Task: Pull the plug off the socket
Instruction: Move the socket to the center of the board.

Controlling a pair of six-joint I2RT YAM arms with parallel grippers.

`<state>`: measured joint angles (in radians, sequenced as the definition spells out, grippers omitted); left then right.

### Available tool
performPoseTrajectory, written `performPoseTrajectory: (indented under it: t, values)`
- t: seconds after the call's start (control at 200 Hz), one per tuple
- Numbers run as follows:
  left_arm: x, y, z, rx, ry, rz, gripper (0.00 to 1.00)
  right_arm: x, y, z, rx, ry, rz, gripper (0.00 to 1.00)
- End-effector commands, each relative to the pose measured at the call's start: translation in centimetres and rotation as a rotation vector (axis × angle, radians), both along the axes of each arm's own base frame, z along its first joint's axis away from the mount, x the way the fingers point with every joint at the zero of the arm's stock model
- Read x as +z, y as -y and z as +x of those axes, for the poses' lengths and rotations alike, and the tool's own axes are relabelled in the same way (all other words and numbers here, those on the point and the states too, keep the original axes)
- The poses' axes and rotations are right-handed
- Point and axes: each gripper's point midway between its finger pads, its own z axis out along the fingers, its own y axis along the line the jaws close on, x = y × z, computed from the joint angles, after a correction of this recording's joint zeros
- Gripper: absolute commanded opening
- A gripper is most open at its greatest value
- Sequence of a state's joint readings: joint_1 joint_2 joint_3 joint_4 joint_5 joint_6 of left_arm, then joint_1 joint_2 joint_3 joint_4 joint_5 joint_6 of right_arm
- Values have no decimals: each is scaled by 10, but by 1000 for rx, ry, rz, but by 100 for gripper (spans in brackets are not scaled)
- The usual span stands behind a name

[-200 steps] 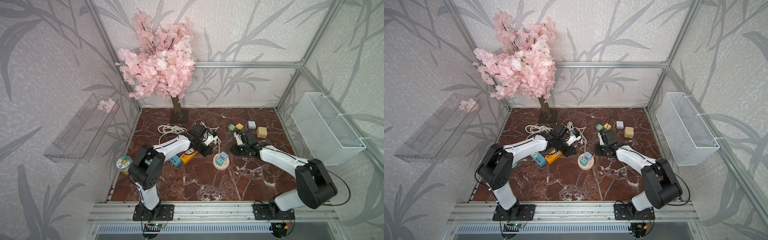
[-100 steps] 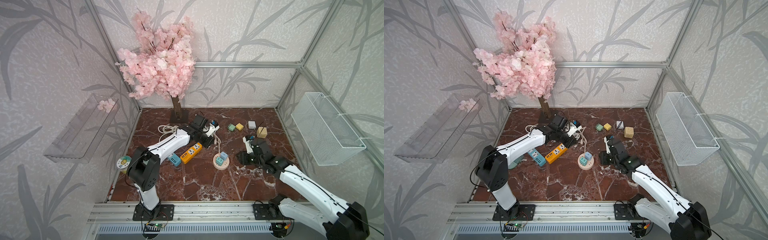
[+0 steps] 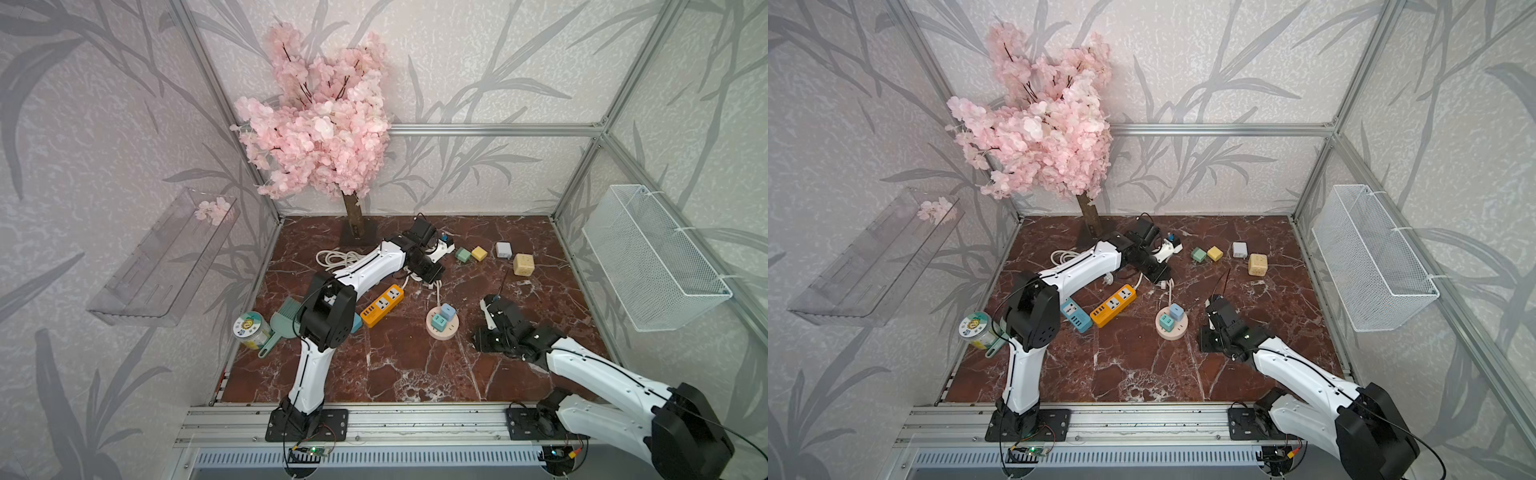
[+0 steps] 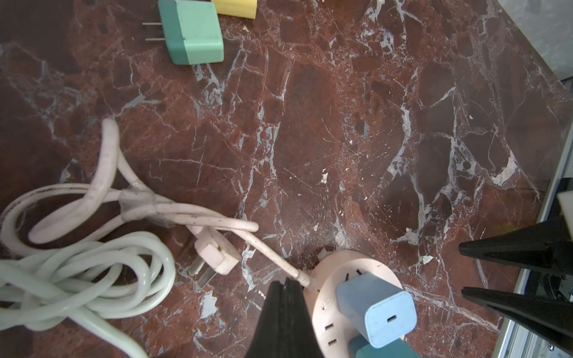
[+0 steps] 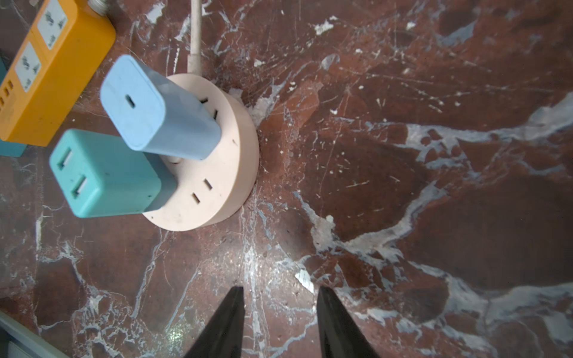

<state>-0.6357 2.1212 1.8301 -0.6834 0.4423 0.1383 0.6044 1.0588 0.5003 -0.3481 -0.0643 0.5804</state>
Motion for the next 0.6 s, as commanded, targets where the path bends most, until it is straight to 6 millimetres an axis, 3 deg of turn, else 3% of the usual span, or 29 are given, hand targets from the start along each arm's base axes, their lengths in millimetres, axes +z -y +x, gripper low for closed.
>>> performPoseTrajectory:
  t: [0.0, 0.24, 0.41, 0.595]
  values:
    - [-10, 11, -2, -20, -6, 54, 0, 4, -14, 1, 3, 12, 50, 42]
    - [-47, 25, 12, 19, -10, 173, 0, -5, -50, -6, 9, 10, 113, 42]
    - [-73, 15, 15, 48, -28, 242, 0, -13, -82, -10, 40, 4, 150, 42]
    - [-84, 2, 14, 68, -31, 264, 0, -30, -92, -7, 30, -20, 164, 42]
